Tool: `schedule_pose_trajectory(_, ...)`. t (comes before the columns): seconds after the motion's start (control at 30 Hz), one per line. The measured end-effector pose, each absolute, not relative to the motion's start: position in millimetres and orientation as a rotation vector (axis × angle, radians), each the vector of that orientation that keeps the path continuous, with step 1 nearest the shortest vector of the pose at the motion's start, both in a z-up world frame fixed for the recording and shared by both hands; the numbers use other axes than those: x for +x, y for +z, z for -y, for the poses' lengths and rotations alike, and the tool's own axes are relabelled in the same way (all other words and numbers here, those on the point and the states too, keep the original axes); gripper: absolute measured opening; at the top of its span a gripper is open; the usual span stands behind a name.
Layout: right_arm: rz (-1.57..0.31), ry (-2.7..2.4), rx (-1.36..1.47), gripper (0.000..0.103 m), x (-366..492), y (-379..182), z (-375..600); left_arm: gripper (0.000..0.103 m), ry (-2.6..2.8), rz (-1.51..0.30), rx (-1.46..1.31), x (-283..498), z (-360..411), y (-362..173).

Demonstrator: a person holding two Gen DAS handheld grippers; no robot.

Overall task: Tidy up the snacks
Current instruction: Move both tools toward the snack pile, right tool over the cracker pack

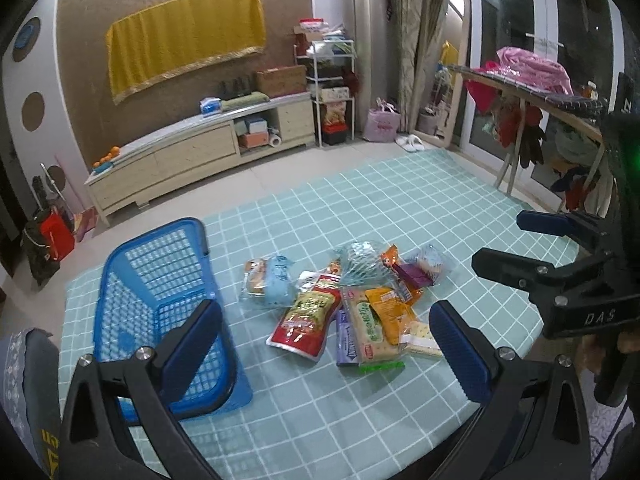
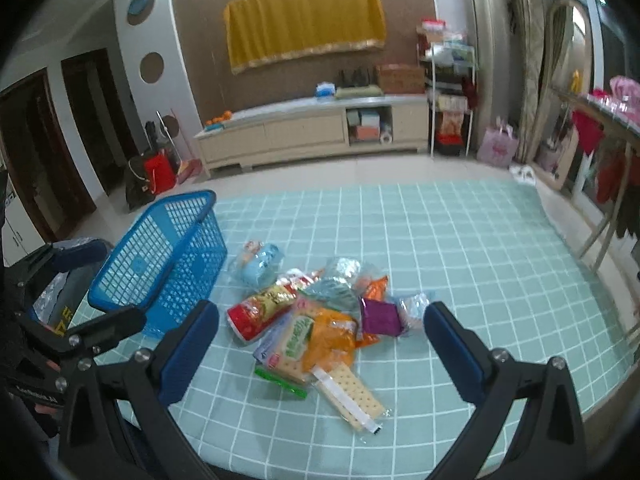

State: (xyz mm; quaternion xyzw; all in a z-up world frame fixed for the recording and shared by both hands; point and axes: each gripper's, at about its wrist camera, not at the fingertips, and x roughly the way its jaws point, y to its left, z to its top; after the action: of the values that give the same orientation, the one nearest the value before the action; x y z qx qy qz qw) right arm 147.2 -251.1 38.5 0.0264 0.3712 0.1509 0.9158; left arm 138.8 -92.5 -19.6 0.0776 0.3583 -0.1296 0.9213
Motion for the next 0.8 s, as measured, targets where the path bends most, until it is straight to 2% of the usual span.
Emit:
schedule_pose_trajectory(0.33, -0.883, 0.249, 0.045, 0.103, 174, 2, 276, 0.103, -0.324, -0.851, 0.200, 175, 125, -56)
schedule_pose_trajectory(0.8, -1.026, 0.364, -0.133, 0.103, 174, -73, 268, 0.103, -0.350, -1.042, 0.195, 175, 137, -127)
